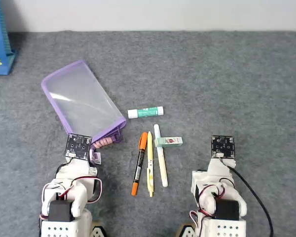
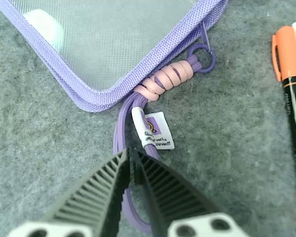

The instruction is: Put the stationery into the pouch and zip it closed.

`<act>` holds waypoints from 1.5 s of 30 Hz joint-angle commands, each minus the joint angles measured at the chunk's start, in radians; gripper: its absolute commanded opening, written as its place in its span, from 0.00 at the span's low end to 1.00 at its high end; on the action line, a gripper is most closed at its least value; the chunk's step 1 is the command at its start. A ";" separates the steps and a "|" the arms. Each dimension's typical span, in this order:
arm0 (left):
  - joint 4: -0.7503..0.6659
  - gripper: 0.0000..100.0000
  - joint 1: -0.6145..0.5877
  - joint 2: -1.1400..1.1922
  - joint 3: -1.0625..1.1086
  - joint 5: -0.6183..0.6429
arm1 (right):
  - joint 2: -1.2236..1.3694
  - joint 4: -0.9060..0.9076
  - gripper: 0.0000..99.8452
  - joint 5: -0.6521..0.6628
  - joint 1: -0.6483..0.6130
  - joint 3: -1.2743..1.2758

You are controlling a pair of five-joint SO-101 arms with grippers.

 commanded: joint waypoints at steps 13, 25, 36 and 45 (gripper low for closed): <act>0.005 0.02 -0.008 -0.009 -0.013 -0.009 | 0.004 -0.010 0.01 0.126 -0.064 -0.152; 0.029 0.02 -0.502 -0.011 -0.111 -0.166 | 0.015 -0.282 0.01 -0.008 -0.318 -0.184; 0.034 0.01 -0.640 -0.012 -0.114 -0.152 | 0.018 -0.298 0.01 -0.035 -0.513 -0.311; 0.035 0.02 -0.644 -0.012 -0.108 -0.157 | 0.361 -0.308 0.01 -0.084 -0.593 -0.485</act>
